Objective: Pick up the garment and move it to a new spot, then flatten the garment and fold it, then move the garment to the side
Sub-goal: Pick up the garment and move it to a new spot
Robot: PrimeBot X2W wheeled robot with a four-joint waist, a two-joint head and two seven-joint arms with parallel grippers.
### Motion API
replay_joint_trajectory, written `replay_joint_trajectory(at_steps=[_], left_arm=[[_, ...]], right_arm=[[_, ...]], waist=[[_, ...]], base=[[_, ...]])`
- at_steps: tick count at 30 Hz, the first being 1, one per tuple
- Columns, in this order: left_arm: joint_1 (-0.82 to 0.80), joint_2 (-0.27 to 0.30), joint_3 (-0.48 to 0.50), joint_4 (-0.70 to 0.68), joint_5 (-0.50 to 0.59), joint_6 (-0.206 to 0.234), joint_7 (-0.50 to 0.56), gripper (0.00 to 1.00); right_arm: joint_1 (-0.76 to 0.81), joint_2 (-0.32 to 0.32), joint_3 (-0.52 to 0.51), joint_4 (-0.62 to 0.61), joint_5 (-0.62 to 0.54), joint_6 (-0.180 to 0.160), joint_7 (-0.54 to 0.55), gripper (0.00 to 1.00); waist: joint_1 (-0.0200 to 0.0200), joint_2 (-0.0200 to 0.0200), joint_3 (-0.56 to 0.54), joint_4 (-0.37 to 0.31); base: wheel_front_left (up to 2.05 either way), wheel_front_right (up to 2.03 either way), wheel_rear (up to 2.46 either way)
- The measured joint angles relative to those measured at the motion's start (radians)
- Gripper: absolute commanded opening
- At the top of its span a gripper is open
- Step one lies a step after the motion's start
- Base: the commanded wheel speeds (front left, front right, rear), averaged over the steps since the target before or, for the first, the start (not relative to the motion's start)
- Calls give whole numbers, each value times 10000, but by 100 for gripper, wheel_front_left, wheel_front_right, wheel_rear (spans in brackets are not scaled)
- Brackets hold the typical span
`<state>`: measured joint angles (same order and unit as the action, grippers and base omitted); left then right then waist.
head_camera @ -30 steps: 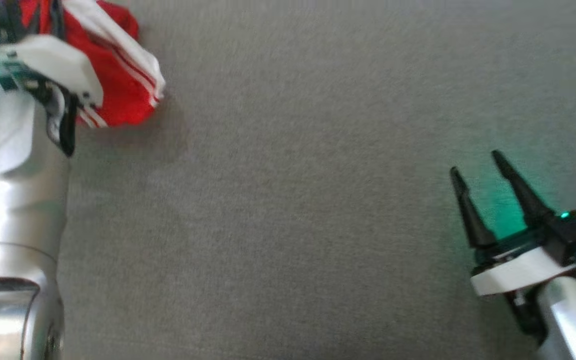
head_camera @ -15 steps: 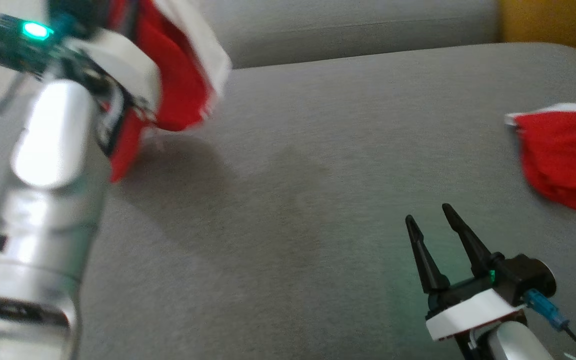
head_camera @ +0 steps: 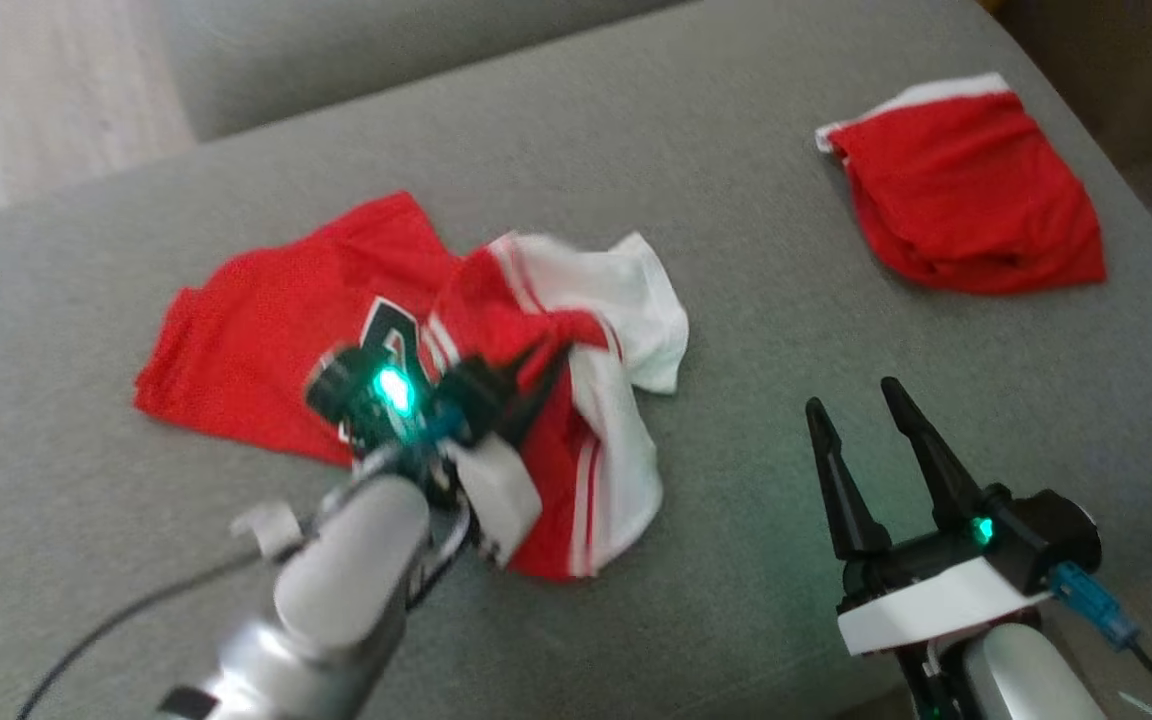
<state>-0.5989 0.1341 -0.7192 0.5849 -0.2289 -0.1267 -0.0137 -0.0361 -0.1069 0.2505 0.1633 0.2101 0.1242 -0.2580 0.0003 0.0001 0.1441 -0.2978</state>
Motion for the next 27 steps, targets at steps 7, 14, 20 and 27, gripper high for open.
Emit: replay_joint_trajectory(at_steps=[7, 14, 20, 27], left_arm=[[328, -629, -439, 1229, 428, 840, -2008, 100], [1994, -825, 148, -867, -169, 2247, -2372, 100], [4038, -596, 1292, -2606, -263, 2961, -2382, 100], [6319, -130, 3035, -4418, -159, 3544, -2385, 100]], right_arm=[[-145, 0, -265, 12, -2, 0, 0, 100], [342, -8, -470, 215, -6, 0, 0, 100], [961, 42, -865, 303, -33, 0, 0, 100], [1143, 232, -1206, 537, -257, 0, 0, 100]], waist=[[0, 0, 475, -228], [-2, 0, -248, 477], [-5, 0, -934, 1521], [-5, 0, -1881, 2698]], base=[[0, 0, 0], [0, 0, 0], [0, 0, 0], [0, 0, 0]])
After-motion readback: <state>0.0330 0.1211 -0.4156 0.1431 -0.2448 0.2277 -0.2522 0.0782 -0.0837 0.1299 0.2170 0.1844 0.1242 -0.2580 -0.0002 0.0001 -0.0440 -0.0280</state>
